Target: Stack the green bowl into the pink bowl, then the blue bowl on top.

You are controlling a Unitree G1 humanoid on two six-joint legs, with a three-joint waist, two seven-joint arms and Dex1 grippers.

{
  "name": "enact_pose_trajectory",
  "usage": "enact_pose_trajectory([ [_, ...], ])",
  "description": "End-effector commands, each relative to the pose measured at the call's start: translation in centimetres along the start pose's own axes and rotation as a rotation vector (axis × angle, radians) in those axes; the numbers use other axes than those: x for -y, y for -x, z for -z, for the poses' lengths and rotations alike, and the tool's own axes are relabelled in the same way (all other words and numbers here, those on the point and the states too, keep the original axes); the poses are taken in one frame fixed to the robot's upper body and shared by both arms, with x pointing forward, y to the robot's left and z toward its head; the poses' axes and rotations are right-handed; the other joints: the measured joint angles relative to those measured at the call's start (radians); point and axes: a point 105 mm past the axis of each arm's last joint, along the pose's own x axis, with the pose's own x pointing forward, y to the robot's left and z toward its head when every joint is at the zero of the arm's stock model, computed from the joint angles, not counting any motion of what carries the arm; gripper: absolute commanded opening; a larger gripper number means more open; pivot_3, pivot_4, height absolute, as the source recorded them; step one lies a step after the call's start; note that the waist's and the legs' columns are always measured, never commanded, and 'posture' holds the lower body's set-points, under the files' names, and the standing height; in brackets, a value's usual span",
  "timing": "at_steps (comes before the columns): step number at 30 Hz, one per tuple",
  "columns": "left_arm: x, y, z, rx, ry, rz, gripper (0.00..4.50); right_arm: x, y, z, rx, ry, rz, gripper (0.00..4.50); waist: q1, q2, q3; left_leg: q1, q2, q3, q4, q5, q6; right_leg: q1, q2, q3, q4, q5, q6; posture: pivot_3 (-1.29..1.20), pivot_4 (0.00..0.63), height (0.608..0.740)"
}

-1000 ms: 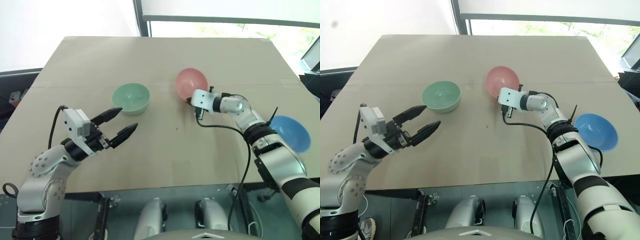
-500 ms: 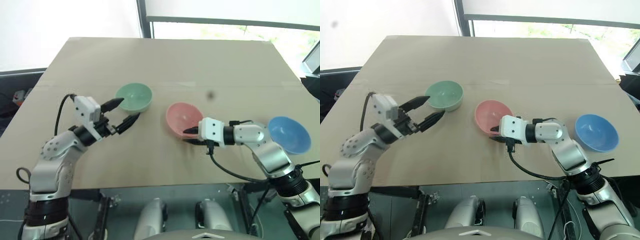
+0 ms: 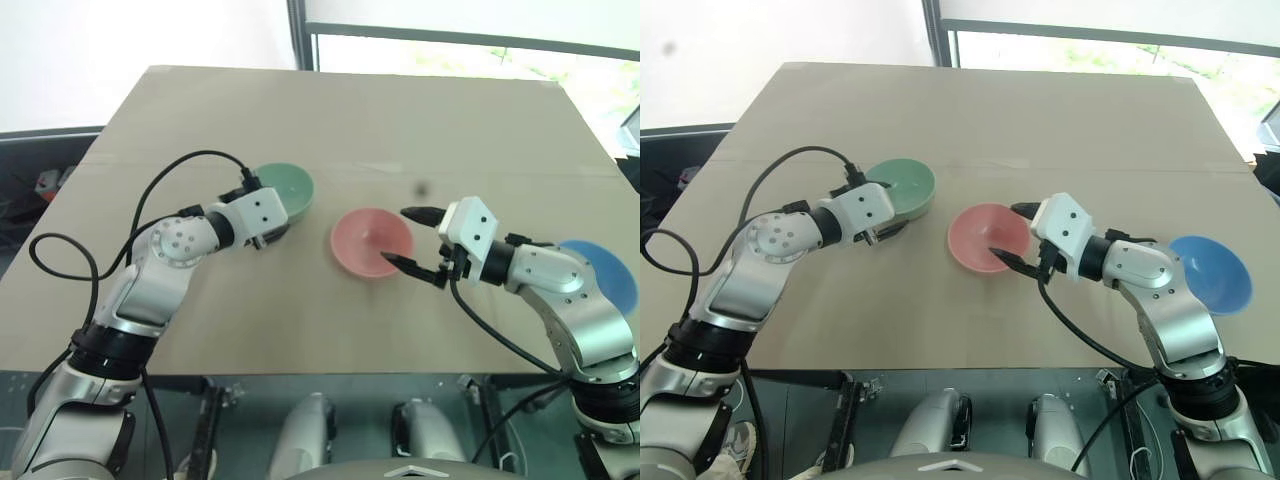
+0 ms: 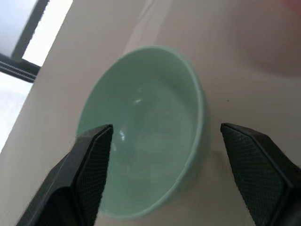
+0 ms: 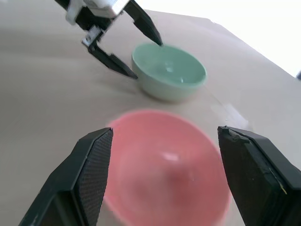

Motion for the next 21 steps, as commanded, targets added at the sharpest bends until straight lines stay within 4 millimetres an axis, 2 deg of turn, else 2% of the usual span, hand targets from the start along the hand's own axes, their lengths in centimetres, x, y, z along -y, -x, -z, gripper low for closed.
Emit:
enact_pose_trajectory([
  [1,-1.0,-1.0,-0.7,0.018,-0.049,-0.008,1.83,0.9,0.9,-1.8,0.044,0.057,0.075,3.74,-0.003,0.0,0.0,0.001,0.0,0.001,0.0,0.0,0.0,0.0,0.0,0.001,0.0,0.0,0.0,0.0,0.15,0.74],
  [3,-1.4,-1.5,-0.7,0.016,-0.053,-0.007,0.84,1.1,1.3,-1.7,0.035,0.059,0.099,3.74,-0.002,0.0,0.0,0.001,0.001,0.0,0.0,0.0,0.0,-0.001,0.001,0.002,0.001,0.0,0.0,0.0,0.15,0.74],
  [4,-1.6,-1.7,-0.6,0.016,-0.055,-0.007,0.71,1.2,1.6,-1.7,0.031,0.06,0.111,3.74,-0.001,0.0,0.0,0.001,0.002,0.0,0.0,0.0,0.0,-0.001,0.001,0.001,0.001,0.0,0.0,0.0,0.15,0.74],
  [6,-1.6,-1.9,-0.5,0.024,-0.053,0.007,0.02,1.3,1.9,-1.5,0.025,0.057,0.133,3.74,0.0,0.0,0.0,0.0,0.002,0.0,0.0,0.0,0.0,-0.001,0.001,0.002,0.001,0.0,0.0,0.0,0.15,0.74],
  [9,-1.3,-2.1,-0.5,0.031,-0.045,0.047,0.02,1.5,2.5,-1.3,0.016,0.057,0.171,3.74,0.0,0.0,0.0,-0.001,0.001,0.001,0.0,-0.001,0.001,-0.001,0.001,0.002,0.001,0.0,0.0,0.0,0.15,0.74],
  [13,-0.2,-1.8,-2.2,0.107,-0.038,0.15,0.02,2.1,3.3,-1.0,0.001,0.062,0.241,3.74,0.003,-0.001,0.0,-0.003,0.001,0.0,0.0,-0.001,0.002,-0.002,0.0,0.001,0.001,0.0,0.0,0.0,0.15,0.74],
  [17,-1.3,0.1,-9.6,0.43,-0.037,0.193,0.02,2.7,4.9,-0.7,-0.024,0.065,0.318,3.74,0.008,-0.001,0.001,-0.003,0.002,-0.001,0.002,-0.001,0.002,-0.001,0.0,0.001,0.001,0.0,0.0,0.0,0.15,0.74],
  [19,-1.2,1.1,-11.6,0.527,-0.041,0.235,0.02,3.0,5.6,-0.7,-0.027,0.057,0.345,3.74,0.009,-0.002,0.001,-0.004,0.003,-0.001,0.004,-0.001,0.002,-0.001,0.0,0.001,0.001,0.0,0.0,0.0,0.15,0.74],
  [21,0.0,2.0,-12.8,0.614,-0.056,0.335,0.02,3.4,6.6,-0.2,-0.053,0.056,0.389,3.74,0.003,-0.001,0.0,-0.003,0.002,-0.001,0.005,-0.001,0.002,-0.001,0.0,0.001,0.001,0.0,0.0,0.0,0.15,0.74],
])
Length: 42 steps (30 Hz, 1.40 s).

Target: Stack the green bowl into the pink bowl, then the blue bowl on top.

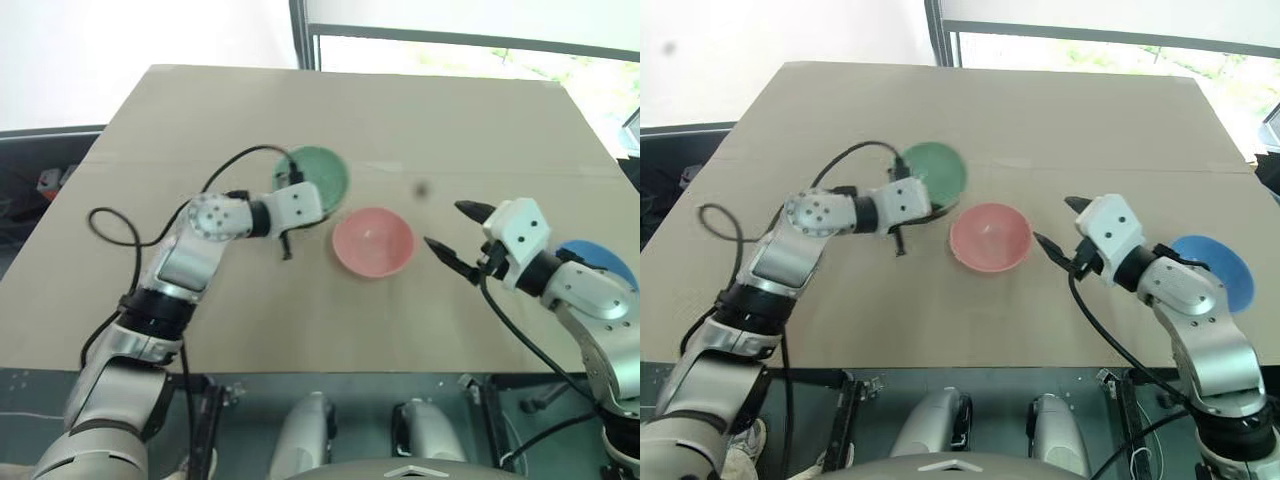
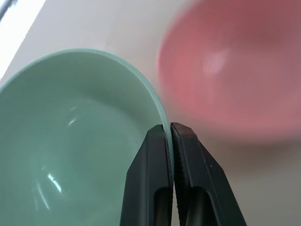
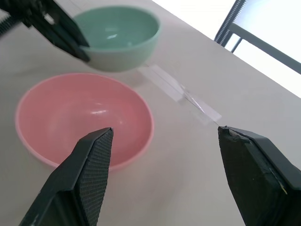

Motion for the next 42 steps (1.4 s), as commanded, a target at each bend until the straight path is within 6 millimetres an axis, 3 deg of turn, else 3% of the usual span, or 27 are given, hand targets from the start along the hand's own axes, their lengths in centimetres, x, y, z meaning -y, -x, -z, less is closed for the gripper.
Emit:
enact_pose_trajectory([
  [1,1.0,1.0,-3.9,0.181,-0.066,0.12,0.02,1.8,1.9,-0.6,-0.006,0.056,0.105,3.74,-0.006,0.001,-0.001,0.001,0.0,0.0,0.0,0.0,0.0,0.001,0.0,0.0,0.0,0.0,0.0,0.0,0.15,0.74],
  [3,2.4,0.8,-3.1,0.175,-0.029,0.22,0.02,2.0,2.4,-0.5,-0.012,0.055,0.129,3.74,-0.01,0.002,-0.001,0.005,0.0,0.002,-0.002,0.0,0.0,0.003,0.001,0.002,0.0,0.0,0.0,0.0,0.15,0.74],
  [5,3.2,0.5,-2.5,0.16,-0.032,0.274,0.7,2.1,3.0,-0.4,-0.021,0.049,0.151,3.74,-0.012,0.002,-0.001,0.007,0.0,0.003,-0.002,0.0,-0.001,0.003,0.002,0.003,0.0,0.0,0.0,0.0,0.15,0.74],
  [6,3.2,0.4,-2.6,0.175,-0.031,0.273,0.7,2.2,3.4,-0.2,-0.036,0.053,0.162,3.74,-0.011,0.002,-0.001,0.007,0.0,0.002,-0.002,0.0,-0.001,0.003,0.002,0.003,0.0,0.0,0.0,0.0,0.15,0.74],
  [9,2.3,-0.1,-2.4,0.184,-0.024,0.219,2.09,2.4,4.2,0.6,-0.083,0.04,0.204,3.74,-0.003,0.001,-0.001,0.006,0.0,0.001,-0.001,0.001,-0.001,0.003,0.002,0.002,0.0,0.0,0.0,0.0,0.15,0.74],
  [12,1.3,0.0,-1.9,0.188,0.022,0.161,3.09,2.8,5.4,2.5,-0.18,0.045,0.254,3.74,0.0,0.001,-0.001,0.005,-0.001,0.001,0.001,0.0,0.001,0.004,0.001,0.002,0.0,0.0,0.0,0.0,0.15,0.74],
  [15,0.3,0.3,-2.5,0.317,0.229,0.105,3.09,3.5,6.4,4.4,-0.268,0.026,0.315,3.74,-0.003,0.001,-0.001,0.004,-0.001,0.001,0.001,-0.001,0.002,0.004,0.001,0.003,0.0,0.0,0.0,0.0,0.15,0.74],
  [18,-2.0,1.8,-2.2,0.467,0.314,-0.153,3.09,5.2,8.1,7.2,-0.394,-0.01,0.435,3.74,-0.004,0.001,-0.001,0.004,0.001,0.001,0.002,-0.001,0.002,0.004,0.0,0.003,0.0,0.0,0.0,0.0,0.15,0.74],
  [22,-0.1,3.4,-1.0,0.445,0.423,-0.083,3.09,6.6,9.8,9.3,-0.479,-0.055,0.53,3.74,-0.012,0.001,-0.002,0.006,0.0,0.002,0.001,-0.001,0.002,0.004,0.001,0.004,0.0,0.0,0.0,0.0,0.15,0.74],
  [27,2.7,6.8,-2.5,0.629,0.51,0.137,3.09,7.0,9.9,11.3,-0.536,-0.149,0.537,3.74,-0.008,0.001,-0.002,0.006,0.003,0.002,0.001,-0.001,0.001,0.004,0.001,0.004,0.0,0.0,0.0,0.0,0.15,0.74],
  [30,3.1,7.3,-2.5,0.624,0.517,0.151,4.32,7.0,9.3,11.5,-0.536,-0.169,0.507,2.85,-0.002,0.001,-0.002,0.006,0.002,0.001,0.002,-0.001,0.001,0.004,0.0,0.003,0.0,0.0,0.0,0.0,0.15,0.74],
  [31,3.0,7.2,-2.4,0.619,0.513,0.14,4.5,7.0,9.2,11.6,-0.536,-0.178,0.5,2.44,-0.001,0.001,-0.002,0.006,0.002,0.001,0.002,-0.001,0.001,0.004,0.0,0.003,0.0,0.0,0.0,0.0,0.15,0.74],
  [33,3.2,7.0,-2.3,0.597,0.518,0.13,4.5,6.9,9.1,11.9,-0.541,-0.192,0.482,1.89,-0.003,0.001,-0.002,0.006,0.001,0.001,0.002,-0.001,0.001,0.005,0.0,0.003,0.0,0.0,0.0,0.0,0.15,0.74],
  [37,3.7,7.0,-2.3,0.598,0.536,0.143,4.5,7.0,9.0,11.8,-0.537,-0.195,0.473,0.2,-0.006,0.002,-0.002,0.006,0.001,0.001,0.002,-0.001,0.001,0.005,0.0,0.003,0.0,0.0,0.0,0.0,0.15,0.74],
  [39,3.5,6.9,-2.1,0.588,0.512,0.104,4.5,7.2,8.6,11.0,-0.501,-0.178,0.472,0.09,-0.006,0.002,-0.002,0.006,0.001,0.001,0.001,-0.001,0.001,0.004,0.0,0.003,0.0,0.0,0.0,0.0,0.15,0.74],
  [42,3.3,6.8,-1.6,0.577,0.509,0.065,4.5,6.6,6.1,7.3,-0.331,-0.137,0.382,0.09,-0.006,0.002,-0.002,0.006,0.001,0.002,0.001,-0.001,0.001,0.004,0.0,0.004,0.0,0.0,0.0,0.0,0.15,0.74],
])
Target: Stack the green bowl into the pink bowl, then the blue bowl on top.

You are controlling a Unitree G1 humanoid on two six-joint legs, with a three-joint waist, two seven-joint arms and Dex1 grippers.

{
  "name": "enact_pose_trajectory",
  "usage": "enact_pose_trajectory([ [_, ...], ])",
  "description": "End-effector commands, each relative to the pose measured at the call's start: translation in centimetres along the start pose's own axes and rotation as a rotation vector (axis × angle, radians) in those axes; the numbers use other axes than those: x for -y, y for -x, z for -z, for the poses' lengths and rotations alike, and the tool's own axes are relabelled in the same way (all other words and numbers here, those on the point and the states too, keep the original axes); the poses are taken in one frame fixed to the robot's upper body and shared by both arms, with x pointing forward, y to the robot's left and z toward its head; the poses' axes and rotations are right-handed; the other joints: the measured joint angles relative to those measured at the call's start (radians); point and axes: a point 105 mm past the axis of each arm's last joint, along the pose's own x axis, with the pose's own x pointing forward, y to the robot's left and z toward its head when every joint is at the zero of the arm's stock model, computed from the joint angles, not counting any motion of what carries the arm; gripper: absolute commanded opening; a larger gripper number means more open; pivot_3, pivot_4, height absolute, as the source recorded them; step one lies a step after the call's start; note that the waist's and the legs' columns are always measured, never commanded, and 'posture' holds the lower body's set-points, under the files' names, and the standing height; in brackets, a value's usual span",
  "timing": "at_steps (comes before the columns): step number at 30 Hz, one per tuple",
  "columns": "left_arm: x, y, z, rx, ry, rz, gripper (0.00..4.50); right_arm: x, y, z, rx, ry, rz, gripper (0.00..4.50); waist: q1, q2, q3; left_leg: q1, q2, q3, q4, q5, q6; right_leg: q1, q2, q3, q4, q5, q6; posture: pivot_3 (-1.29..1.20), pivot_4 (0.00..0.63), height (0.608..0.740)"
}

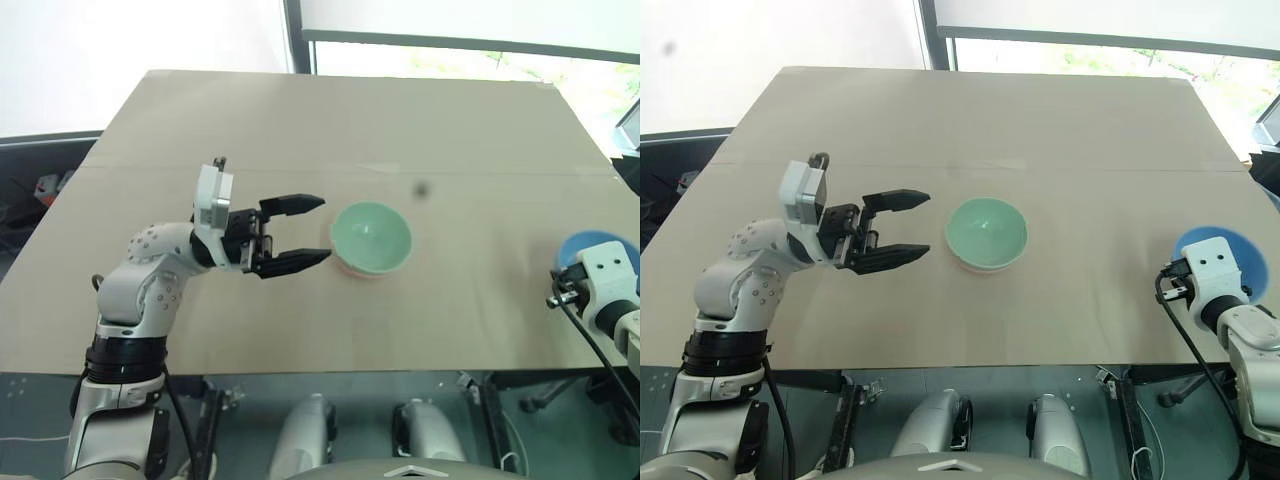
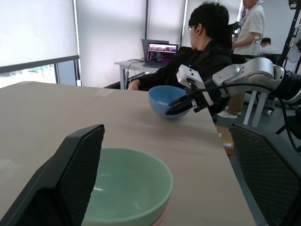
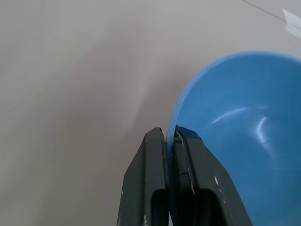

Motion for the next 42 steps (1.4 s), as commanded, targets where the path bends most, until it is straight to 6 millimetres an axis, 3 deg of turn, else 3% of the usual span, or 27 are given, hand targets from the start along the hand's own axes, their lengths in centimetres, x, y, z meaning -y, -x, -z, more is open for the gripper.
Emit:
enact_pose_trajectory([
  [1,-0.2,0.0,-0.4,0.008,-0.067,-0.044,4.5,-2.8,1.0,-7.1,0.286,0.084,-0.154,0.09,-0.004,0.001,0.0,0.0,0.0,0.0,0.0,0.0,0.0,0.0,0.0,0.0,0.0,0.0,0.0,0.0,0.15,0.74],
  [5,-1.0,0.3,0.4,-0.01,-0.099,-0.121,4.5,-10.7,4.1,-13.7,0.593,0.124,-0.564,0.09,-0.011,0.001,0.0,0.001,0.001,0.0,-0.001,0.0,0.0,0.0,0.001,0.001,0.0,0.0,0.0,0.0,0.15,0.74],
  [8,-1.4,0.9,1.5,-0.072,-0.11,-0.178,4.5,-15.3,5.3,-16.3,0.69,0.126,-0.793,0.09,-0.011,0.0,0.0,0.001,0.001,-0.001,-0.002,0.0,0.0,-0.001,0.001,0.0,0.0,0.0,0.0,0.0,0.15,0.74],
  [10,-1.3,1.2,1.8,-0.088,-0.109,-0.179,4.5,-17.4,5.0,-16.7,0.685,0.16,-0.884,0.09,-0.008,0.0,0.0,0.0,0.0,-0.001,-0.002,0.0,0.0,-0.001,0.0,0.0,0.0,0.0,0.0,0.0,0.15,0.74],
  [13,-1.2,1.8,1.8,-0.098,-0.114,-0.198,4.5,-20.0,3.9,-15.6,0.627,0.26,-1.013,0.09,0.006,-0.001,0.0,-0.002,-0.001,-0.002,-0.001,-0.001,0.002,-0.001,-0.001,0.0,0.0,0.0,0.0,0.0,0.15,0.74],
  [15,-1.0,2.0,1.5,-0.1,-0.119,-0.209,4.5,-20.7,2.6,-14.9,0.575,0.268,-1.043,0.09,0.003,-0.001,0.0,-0.003,-0.002,-0.003,-0.001,-0.001,0.002,-0.001,-0.001,0.001,0.0,0.0,0.0,0.0,0.15,0.74],
  [16,-0.9,2.0,1.4,-0.1,-0.12,-0.215,4.5,-20.8,2.0,-14.4,0.557,0.297,-1.046,0.77,0.002,-0.001,0.0,-0.003,-0.002,-0.002,0.0,-0.001,0.003,0.0,-0.001,0.001,0.0,0.0,0.0,0.0,0.15,0.74],
  [17,-0.8,2.1,1.3,-0.101,-0.123,-0.22,4.5,-20.7,1.6,-14.0,0.547,0.325,-1.041,0.98,0.001,-0.001,0.0,-0.003,-0.002,-0.002,0.0,-0.001,0.003,0.0,-0.001,0.002,0.0,0.0,0.0,0.0,0.15,0.74],
  [19,-0.5,2.2,1.2,-0.107,-0.131,-0.233,4.5,-19.9,1.0,-15.1,0.597,0.314,-0.96,1.85,-0.001,-0.001,0.0,-0.003,-0.002,-0.002,0.0,-0.001,0.003,-0.001,-0.001,0.002,0.0,0.0,0.0,0.0,0.15,0.74],
  [22,0.5,2.4,1.4,-0.121,-0.063,-0.215,4.5,-18.6,1.8,-16.1,0.658,0.299,-0.916,3.13,-0.003,0.0,0.001,-0.002,0.0,-0.001,0.0,-0.001,0.002,-0.001,0.0,0.002,0.0,0.0,0.0,0.0,0.15,0.74],
  [27,1.2,2.8,2.0,-0.054,0.021,-0.305,4.5,-14.0,4.7,-15.4,0.738,0.14,-0.775,3.13,0.008,0.0,0.001,-0.003,0.0,-0.004,-0.002,-0.001,0.001,0.0,-0.001,0.0,0.0,0.0,0.0,0.0,0.15,0.74],
  [32,1.7,5.6,4.0,-0.203,-0.006,-0.426,4.5,-7.3,5.9,-9.5,0.544,0.131,-0.583,3.13,0.004,0.0,0.001,-0.001,-0.001,-0.001,-0.002,-0.002,0.002,0.002,-0.002,0.001,-0.004,0.0,0.0,0.0,0.15,0.74],
  [36,1.4,7.6,4.4,-0.257,-0.024,-0.485,4.5,-3.0,7.5,-6.3,0.436,0.165,-0.461,3.13,0.001,0.001,0.0,0.003,0.0,-0.001,-0.003,-0.002,0.002,0.003,-0.001,0.002,-0.002,0.0,0.0,0.0,0.15,0.74],
  [38,1.5,8.3,4.4,-0.268,-0.014,-0.504,4.5,-1.7,8.3,-5.6,0.414,0.16,-0.428,3.13,-0.003,0.0,0.0,0.007,0.001,0.0,-0.004,-0.003,0.004,0.005,-0.001,0.004,-0.001,-0.002,-0.003,0.0,0.15,0.74],
  [42,2.0,8.7,4.3,-0.284,-0.011,-0.488,4.5,-1.3,9.0,-5.1,0.403,0.168,-0.439,3.13,-0.003,0.0,0.0,0.012,0.002,0.003,-0.007,-0.003,0.004,0.006,0.0,0.008,-0.001,-0.002,-0.004,0.0,0.15,0.74],
])
